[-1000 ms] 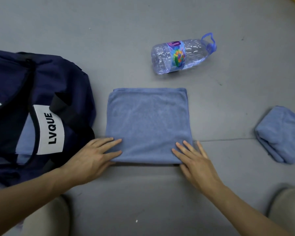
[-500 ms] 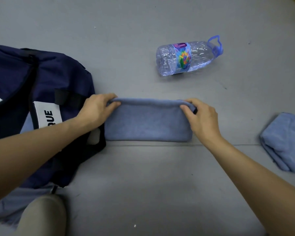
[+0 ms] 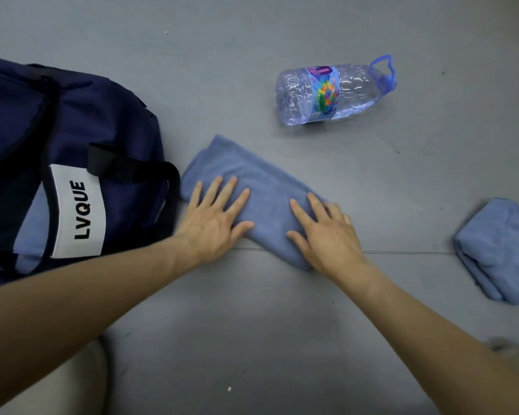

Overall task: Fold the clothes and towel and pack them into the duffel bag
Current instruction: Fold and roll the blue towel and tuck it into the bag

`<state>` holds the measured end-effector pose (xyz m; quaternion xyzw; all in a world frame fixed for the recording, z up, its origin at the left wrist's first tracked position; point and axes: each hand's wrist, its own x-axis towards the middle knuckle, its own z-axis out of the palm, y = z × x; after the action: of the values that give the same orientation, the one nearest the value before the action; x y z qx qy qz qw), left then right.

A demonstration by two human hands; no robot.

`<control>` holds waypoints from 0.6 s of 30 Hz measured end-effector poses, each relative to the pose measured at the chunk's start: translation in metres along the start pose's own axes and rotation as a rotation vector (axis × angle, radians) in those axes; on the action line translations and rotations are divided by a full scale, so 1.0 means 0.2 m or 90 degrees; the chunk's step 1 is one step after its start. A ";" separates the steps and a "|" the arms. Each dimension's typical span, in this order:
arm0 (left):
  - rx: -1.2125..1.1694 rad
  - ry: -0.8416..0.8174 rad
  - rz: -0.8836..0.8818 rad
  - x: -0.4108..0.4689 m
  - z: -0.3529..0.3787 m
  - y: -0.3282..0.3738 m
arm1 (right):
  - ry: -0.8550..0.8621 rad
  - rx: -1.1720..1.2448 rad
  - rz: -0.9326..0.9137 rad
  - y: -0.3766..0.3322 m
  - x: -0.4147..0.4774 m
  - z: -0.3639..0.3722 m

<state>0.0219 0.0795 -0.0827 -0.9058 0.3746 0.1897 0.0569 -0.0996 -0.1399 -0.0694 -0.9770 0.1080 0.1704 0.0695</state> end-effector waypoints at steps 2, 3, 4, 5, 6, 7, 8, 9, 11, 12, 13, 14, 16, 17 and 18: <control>0.040 0.011 0.008 0.07 -0.03 -0.03 | -0.019 0.051 -0.008 -0.11 -0.13 0.00; 0.058 0.005 0.010 0.09 -0.04 -0.04 | -0.048 0.088 -0.026 -0.17 -0.19 0.01; 0.068 -0.003 0.014 0.10 -0.05 -0.05 | -0.073 0.120 -0.044 -0.22 -0.24 0.04; 0.069 0.001 0.025 0.10 -0.04 -0.05 | -0.078 0.135 -0.058 -0.27 -0.27 0.06; 0.061 0.019 0.041 0.09 -0.04 -0.05 | -0.057 0.134 -0.069 -0.29 -0.29 0.09; 0.043 0.052 0.061 0.07 -0.03 -0.04 | -0.017 0.128 -0.078 -0.31 -0.29 0.11; 0.015 0.091 0.093 0.04 -0.03 -0.03 | 0.022 0.126 -0.087 -0.30 -0.28 0.13; -0.010 0.135 0.138 0.00 -0.03 -0.02 | 0.058 0.126 -0.102 -0.29 -0.27 0.16; -0.050 0.196 0.230 -0.11 0.00 -0.03 | 0.103 0.097 -0.163 -0.26 -0.24 0.20; -0.056 0.198 0.267 -0.17 0.03 -0.04 | 0.104 0.067 -0.192 -0.24 -0.23 0.22; -0.055 0.188 0.294 -0.23 0.06 -0.05 | 0.101 0.038 -0.217 -0.22 -0.22 0.24; -0.053 0.165 0.309 -0.28 0.11 -0.06 | 0.099 0.017 -0.238 -0.19 -0.22 0.26; -0.039 0.103 0.316 -0.36 0.19 -0.10 | 0.099 0.003 -0.262 -0.14 -0.21 0.30; -0.023 0.073 0.317 -0.37 0.21 -0.12 | 0.107 0.005 -0.262 -0.12 -0.21 0.30; -0.009 0.050 0.319 -0.37 0.23 -0.13 | 0.123 0.012 -0.257 -0.11 -0.20 0.30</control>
<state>-0.0218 0.1578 -0.0967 -0.7918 0.5880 0.1650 -0.0128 -0.1500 -0.0997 -0.1096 -0.9898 -0.0823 0.0580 0.1005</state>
